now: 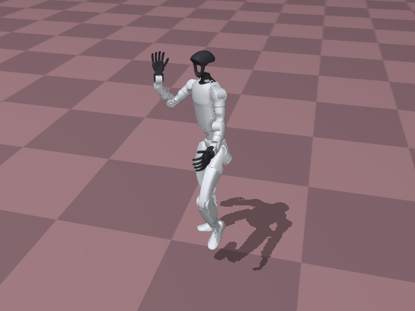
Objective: Kungfu
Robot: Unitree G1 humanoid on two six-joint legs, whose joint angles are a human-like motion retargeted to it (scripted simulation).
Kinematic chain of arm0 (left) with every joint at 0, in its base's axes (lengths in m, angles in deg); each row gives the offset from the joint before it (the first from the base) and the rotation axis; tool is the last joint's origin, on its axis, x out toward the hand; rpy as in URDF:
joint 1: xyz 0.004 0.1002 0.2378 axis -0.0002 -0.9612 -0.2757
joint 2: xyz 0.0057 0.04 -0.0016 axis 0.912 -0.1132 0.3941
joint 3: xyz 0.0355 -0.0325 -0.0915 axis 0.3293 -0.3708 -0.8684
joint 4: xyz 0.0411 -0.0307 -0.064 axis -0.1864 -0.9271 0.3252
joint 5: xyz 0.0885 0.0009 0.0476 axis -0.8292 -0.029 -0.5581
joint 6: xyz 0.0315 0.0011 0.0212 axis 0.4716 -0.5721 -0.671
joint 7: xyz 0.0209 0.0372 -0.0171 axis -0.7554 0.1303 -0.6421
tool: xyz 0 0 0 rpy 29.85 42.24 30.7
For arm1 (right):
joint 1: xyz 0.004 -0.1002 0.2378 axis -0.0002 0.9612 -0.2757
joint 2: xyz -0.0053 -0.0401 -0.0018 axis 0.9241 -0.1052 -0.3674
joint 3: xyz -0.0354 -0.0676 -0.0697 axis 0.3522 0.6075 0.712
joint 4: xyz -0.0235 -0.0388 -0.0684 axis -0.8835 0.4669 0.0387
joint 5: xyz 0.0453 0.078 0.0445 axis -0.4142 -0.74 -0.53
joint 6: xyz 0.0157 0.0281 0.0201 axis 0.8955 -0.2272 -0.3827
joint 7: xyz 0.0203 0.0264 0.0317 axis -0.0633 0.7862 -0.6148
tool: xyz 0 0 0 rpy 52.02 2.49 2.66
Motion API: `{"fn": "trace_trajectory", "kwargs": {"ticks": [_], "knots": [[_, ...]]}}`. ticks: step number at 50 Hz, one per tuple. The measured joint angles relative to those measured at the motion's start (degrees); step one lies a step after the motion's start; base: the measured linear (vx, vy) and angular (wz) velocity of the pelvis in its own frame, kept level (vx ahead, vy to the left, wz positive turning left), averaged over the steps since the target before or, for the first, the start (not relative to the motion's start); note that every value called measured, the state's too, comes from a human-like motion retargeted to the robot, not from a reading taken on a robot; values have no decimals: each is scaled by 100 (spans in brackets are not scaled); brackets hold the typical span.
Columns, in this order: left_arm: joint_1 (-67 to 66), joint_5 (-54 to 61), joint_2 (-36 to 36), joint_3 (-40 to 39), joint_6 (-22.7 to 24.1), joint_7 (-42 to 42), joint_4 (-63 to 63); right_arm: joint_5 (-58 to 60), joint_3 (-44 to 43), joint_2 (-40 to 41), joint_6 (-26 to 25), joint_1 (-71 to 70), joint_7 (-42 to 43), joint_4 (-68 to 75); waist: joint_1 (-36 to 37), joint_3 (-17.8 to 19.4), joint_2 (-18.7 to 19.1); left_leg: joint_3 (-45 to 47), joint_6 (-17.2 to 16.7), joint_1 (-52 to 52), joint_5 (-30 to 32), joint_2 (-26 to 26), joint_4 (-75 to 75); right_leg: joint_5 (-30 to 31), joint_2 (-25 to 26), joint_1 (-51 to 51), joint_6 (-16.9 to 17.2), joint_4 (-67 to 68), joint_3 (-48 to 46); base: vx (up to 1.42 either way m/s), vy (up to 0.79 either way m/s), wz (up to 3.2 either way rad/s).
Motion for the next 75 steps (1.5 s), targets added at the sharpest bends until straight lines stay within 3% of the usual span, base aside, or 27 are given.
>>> {"fn": "trace_trajectory", "kwargs": {"ticks": [6,9,14,17,19,21,23,25,27,28,30,33,36,41,45,49,51,54,56,58,60,61,63,64,68,70,75], "knots": [[459,644,672,-148,-268,206,905,-1604,1256,713,-485,-609,-2213,1620,689,132,-55,-9,124,671,310,-30,-3080,-59,13,581,269,-123,-226,26,29,40],[900,924,1053,23,-358,144,1244,-2072,1693,1141,-640,-965,-3135,2718,1046,256,-100,-102,198,1224,153,-153,-4723,-77,11,1084,472,-270,-441,31,24,69],[1872,1275,1488,364,-487,-264,1423,-2438,2130,1810,-757,-1609,-4033,4588,1008,61,-205,1241,928,1864,-628,-362,-5818,-91,-60,1732,977,-419,-1116,56,33,164],[2573,1459,1568,558,-541,-532,1357,-2643,2397,2108,-855,-2061,-3772,5458,938,-148,-226,1803,1248,2215,-720,-584,-5555,34,-96,2043,1483,-383,-1341,71,46,154],[3175,1479,1615,687,-549,-633,1242,-2720,2546,2170,-978,-2448,-3431,5851,1151,-249,-267,1720,1151,2126,-318,-650,-5694,398,20,2118,1786,-367,-1370,57,23,65],[3782,1277,1645,735,-539,-607,999,-2440,2415,2234,-904,-2655,-3335,6053,1269,-475,-250,978,1031,1589,-575,-394,-5243,1033,439,1928,1788,-294,-1450,65,12,89],[4282,1027,1672,836,-395,-759,551,-1964,2390,2257,-657,-2893,-3266,6322,1731,-346,-431,1215,1074,1457,-680,-128,-4890,1772,321,1789,1788,-20,-1257,55,22,39],[4890,863,1703,1182,-180,-1200,-192,-1467,2393,2122,-523,-3276,-3116,6773,1793,-216,-164,1079,1196,1605,-962,-185,-4755,2446,463,2016,1788,79,-1540,42,36,130],[5384,863,1864,1605,-44,-1384,-1070,-994,2208,2158,-743,-3495,-3120,7148,1699,-213,34,666,1252,1677,-1221,-393,-4687,2933,696,2074,1788,260,-1401,57,23,180],[5563,928,1943,1798,-59,-1256,-1425,-807,2066,2232,-909,-3535,-3128,7313,1662,-222,68,473,1206,1621,-1197,-369,-4659,2969,874,1959,1788,456,-1218,57,-9,140],[5882,967,2106,2037,-190,-744,-2043,-780,1913,2340,-1258,-3608,-3113,7581,1542,-189,98,135,1093,1555,-1114,-377,-4617,2453,1260,1684,1788,903,-759,50,-33,139],[6186,968,2155,2256,-589,-488,-2453,-1203,1866,2231,-1256,-3660,-3162,7714,1281,-96,267,-385,993,1633,-1214,-623,-4583,2168,1782,1403,1788,1199,-602,45,-30,161],[6276,774,2071,2369,-370,-813,-2462,-1310,1744,2146,-1046,-3600,-2808,7811,1206,-19,262,-657,1090,1840,-1335,-986,-4760,1877,1484,1257,1788,1388,-731,48,21,116],[6008,939,1774,2308,-334,-953,-2306,-982,1818,2043,-780,-3283,-2338,7748,1020,82,203,-906,1396,2459,-1670,-1801,-5058,1215,1069,1071,1788,1543,27,55,41,106],[5397,1484,1293,2293,-876,-458,-2155,69,1937,1849,-527,-2543,-2396,7542,564,62,210,-1205,1772,3182,-1808,-2751,-5461,596,601,963,1788,1348,836,49,44,140],[4324,1525,483,2122,-1173,269,-1718,1549,1775,1713,-706,-1388,-1876,7406,-61,157,206,-1647,1917,3710,-1767,-3252,-5782,359,543,188,1205,980,1490,28,5,122],[3757,1156,-104,1817,-1283,779,-1766,2150,1623,1789,-797,-714,-1586,7559,-421,294,231,-1837,1957,4031,-1754,-3408,-5958,663,488,-231,960,494,1611,20,-5,80],[3036,972,-1007,1695,-1697,1626,-2581,2651,1440,2032,-1085,380,-1386,8253,-880,661,198,-1901,2034,4568,-1775,-3646,-6160,1730,316,-736,834,-310,1422,16,-1,23],[2583,1590,-1427,2064,-2207,2619,-3244,2989,1178,2276,-1663,1119,-1506,9144,-1279,879,202,-2001,2064,4869,-1816,-3704,-6233,2191,283,-1063,842,-770,1101,13,-4,36],[2148,2653,-1736,2763,-2640,3639,-3639,3546,813,2417,-2640,1760,-1729,10380,-1796,1059,295,-2234,2054,5073,-1854,-3632,-6254,2000,284,-1405,952,-1131,729,17,-7,76],[1809,3573,-2185,3542,-2722,3702,-3710,4105,596,2350,-4122,2587,-2063,11053,-2142,1299,428,-2379,2040,5178,-1909,-3527,-6196,1583,405,-1724,841,-1364,785,15,1,56],[1686,3833,-2441,3897,-2593,3480,-3675,4320,562,2263,-4711,3160,-2233,11053,-2243,1437,474,-2419,2034,5228,-1941,-3499,-6164,1523,489,-1846,569,-1346,895,22,2,35],[1558,3979,-2787,4353,-2503,3237,-3656,4512,484,2182,-5580,4316,-2327,11053,-2405,1665,514,-2486,2032,5349,-2008,-3482,-6107,1618,555,-2038,241,-1161,956,22,-1,28],[1584,3970,-2807,4629,-2644,3268,-3490,4525,453,2143,-5714,4883,-2388,11053,-2505,1754,513,-2523,2031,5404,-2044,-3495,-6073,1718,544,-2091,247,-1017,951,16,-2,31],[1641,3479,-2529,5699,-3365,4087,-2418,4567,136,2101,-5195,6807,-2713,11053,-2897,1881,516,-2664,1967,5531,-2157,-3501,-5961,2148,680,-2059,411,-658,1317,21,-11,24],[1564,2711,-2466,5653,-3274,4519,-2280,4763,-306,2147,-4970,7646,-2723,11053,-3017,1733,491,-2671,1908,5503,-2229,-3501,-5925,2283,793,-2022,442,-651,1682,35,-21,-7],[1556,1993,-2405,5653,-2879,4252,-2077,4103,-982,2236,-4935,8727,-2781,11053,-2940,1309,422,-2527,1734,5307,-2410,-3573,-5940,1993,641,-1930,721,-582,1292,26,-20,-35]]}}
